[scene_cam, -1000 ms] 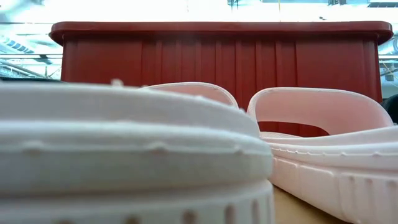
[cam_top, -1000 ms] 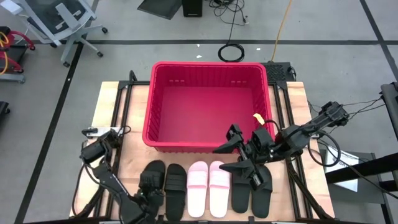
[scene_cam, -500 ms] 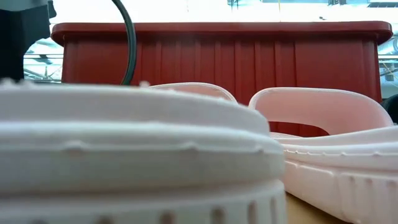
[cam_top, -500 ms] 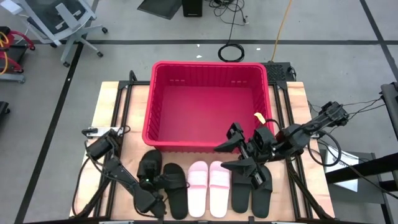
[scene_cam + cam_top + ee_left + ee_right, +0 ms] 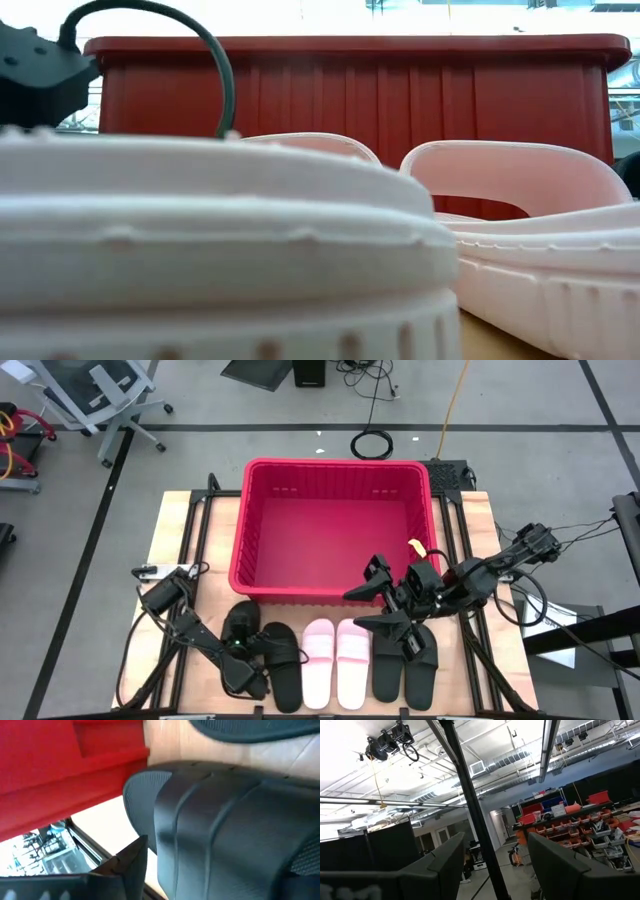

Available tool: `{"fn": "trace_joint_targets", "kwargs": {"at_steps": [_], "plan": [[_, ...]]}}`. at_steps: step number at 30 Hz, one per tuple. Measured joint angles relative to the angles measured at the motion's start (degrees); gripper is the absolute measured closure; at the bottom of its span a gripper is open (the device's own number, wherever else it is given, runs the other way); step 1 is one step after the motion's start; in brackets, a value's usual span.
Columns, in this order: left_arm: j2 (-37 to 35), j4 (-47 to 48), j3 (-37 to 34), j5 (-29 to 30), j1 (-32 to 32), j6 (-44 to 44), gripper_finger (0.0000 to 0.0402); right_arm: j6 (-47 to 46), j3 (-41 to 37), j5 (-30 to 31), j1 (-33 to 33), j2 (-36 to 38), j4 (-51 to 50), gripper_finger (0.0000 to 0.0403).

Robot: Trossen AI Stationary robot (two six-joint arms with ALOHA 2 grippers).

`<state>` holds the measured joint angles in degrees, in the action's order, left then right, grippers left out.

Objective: Pick and place slides into bin
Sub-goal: Put the black slides into the red bin

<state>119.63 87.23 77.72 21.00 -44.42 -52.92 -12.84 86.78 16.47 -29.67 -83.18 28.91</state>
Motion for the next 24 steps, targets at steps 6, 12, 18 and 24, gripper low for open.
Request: {"fn": "trace_joint_targets", "kwargs": {"at_steps": [6,12,18,24], "plan": [[-0.02,0.64,-0.03,-0.74,-0.69,0.32,0.0301,0.02,0.0,0.0,0.11,0.0,0.0,0.0197],[-0.02,0.71,0.04,-3.67,-0.66,-0.29,0.0392,0.02,0.0,0.0,0.77,0.0,0.0,0.0197],[-0.02,0.12,0.95,-5.28,-1.57,-1.24,0.0397,0.02,0.0,0.0,1.25,0.0,0.0,0.0197],[-0.02,-0.08,4.08,-6.2,-3.02,-1.71,0.0398,0.02,0.0,0.22,1.25,0.0,0.0,0.0197]]}}
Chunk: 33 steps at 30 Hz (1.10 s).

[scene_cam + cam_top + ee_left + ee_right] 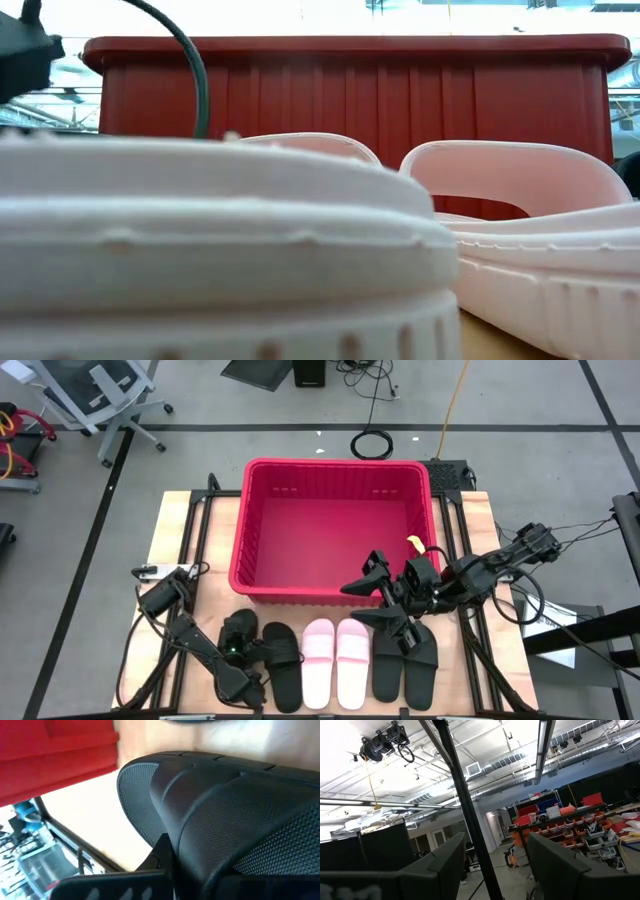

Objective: Pick and place slides into bin
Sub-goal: Put the black slides into the red bin

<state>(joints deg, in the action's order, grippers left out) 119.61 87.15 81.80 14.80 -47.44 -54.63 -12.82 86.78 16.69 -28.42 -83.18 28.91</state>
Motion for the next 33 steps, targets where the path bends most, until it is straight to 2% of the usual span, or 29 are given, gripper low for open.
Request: {"fn": "trace_joint_targets", "kwargs": {"at_steps": [11,22,30,33], "plan": [[-0.02,2.56,9.18,-1.41,-2.03,-1.07,0.0399,0.02,0.0,0.04,0.02,0.0,-0.02,0.0197],[-0.09,2.99,20.39,-1.7,-3.39,2.98,0.04,0.02,0.0,0.07,1.01,0.02,-0.04,0.0197],[-0.09,2.86,31.88,1.95,-3.32,6.25,0.0401,-0.02,0.0,0.07,1.09,0.02,-0.04,0.0197],[-0.09,2.8,36.68,4.98,-3.39,7.96,0.0401,-0.86,0.0,0.07,1.09,0.02,0.0,0.0197]]}}
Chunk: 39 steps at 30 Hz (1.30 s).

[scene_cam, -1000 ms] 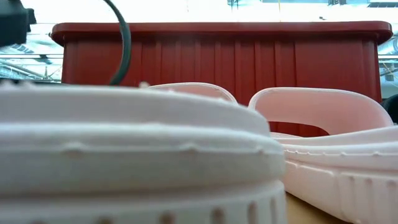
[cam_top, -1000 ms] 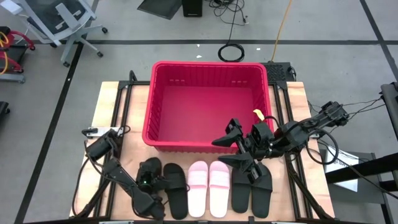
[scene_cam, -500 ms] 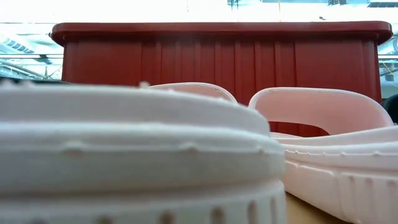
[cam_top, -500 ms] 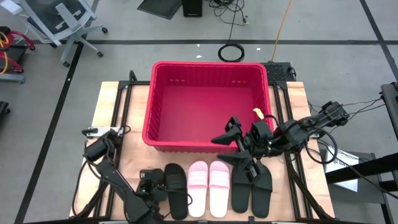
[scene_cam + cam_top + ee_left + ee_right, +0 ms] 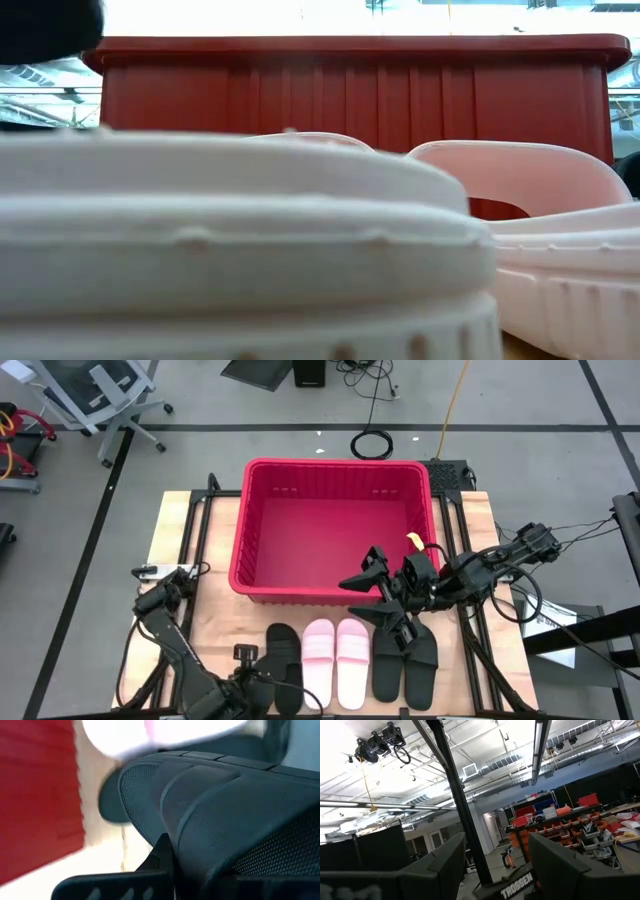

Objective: Pick and place slides into bin
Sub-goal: Put the black slides into the red bin

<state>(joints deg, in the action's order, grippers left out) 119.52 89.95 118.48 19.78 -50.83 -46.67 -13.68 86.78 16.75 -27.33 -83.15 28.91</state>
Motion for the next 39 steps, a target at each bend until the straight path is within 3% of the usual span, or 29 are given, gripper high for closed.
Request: {"fn": "trace_joint_targets", "kwargs": {"at_steps": [10,24,32,39], "plan": [[0.0,0.13,16.29,10.34,0.66,6.43,0.0401,-0.07,0.04,-0.43,-0.02,0.05,10.31,0.0197],[-14.3,-4.9,16.22,28.7,3.95,13.07,0.0401,1.99,0.04,-0.46,0.32,0.24,13.37,0.0197],[-21.01,-6.76,16.22,33.32,10.37,22.51,0.0401,2.35,0.04,-0.37,2.12,0.46,13.8,0.0197],[-22.53,-7.06,16.22,33.31,17.83,33.28,0.0401,4.51,0.04,-0.37,4.01,1.67,14.62,0.0197]]}}
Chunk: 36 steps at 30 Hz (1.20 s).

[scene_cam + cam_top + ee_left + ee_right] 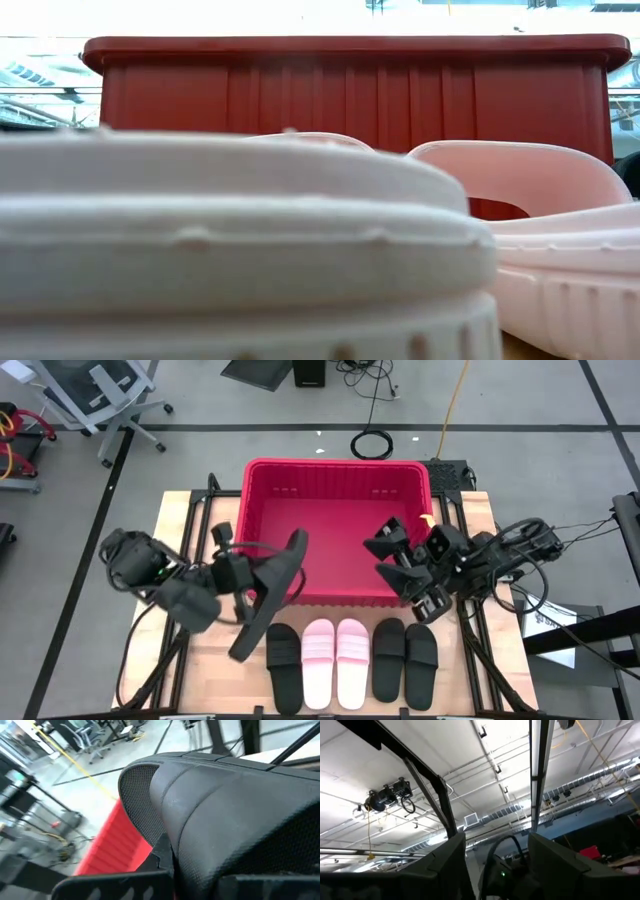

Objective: Pick and place slides into bin
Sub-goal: Put the black slides into the red bin

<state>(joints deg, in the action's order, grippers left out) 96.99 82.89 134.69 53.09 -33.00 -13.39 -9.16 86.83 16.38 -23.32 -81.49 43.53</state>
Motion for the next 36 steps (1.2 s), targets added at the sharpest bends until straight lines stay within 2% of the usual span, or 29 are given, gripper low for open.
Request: {"fn": "trace_joint_targets", "kwargs": {"at_steps": [6,14,18,24,30,36], "plan": [[0.0,0.36,-0.02,-0.93,6.62,7.09,0.0401,1.3,0.0,0.09,2.92,1.34,-0.51,0.0197],[0.0,7.45,-0.05,-1.78,16.43,9.29,0.0401,2.35,0.0,0.27,7.79,4.42,-5.14,0.0197],[0.0,6.8,-1.1,-5.46,21.63,14.73,0.0401,2.37,0.0,0.32,9.81,5.63,-5.79,0.0197],[0.34,6.75,-2.42,-7.05,29.61,20.04,0.0401,2.38,-0.02,0.49,12.71,6.62,-6.55,0.0197],[0.39,3.25,-7.91,-11.41,36.46,20.48,0.0401,3.09,-0.01,0.48,14.32,6.97,-6.72,0.0197],[0.44,-3.34,-17.3,-11.6,39.88,25.71,0.0401,2.97,-0.07,0.48,16.39,7.54,-8.42,0.0197]]}}
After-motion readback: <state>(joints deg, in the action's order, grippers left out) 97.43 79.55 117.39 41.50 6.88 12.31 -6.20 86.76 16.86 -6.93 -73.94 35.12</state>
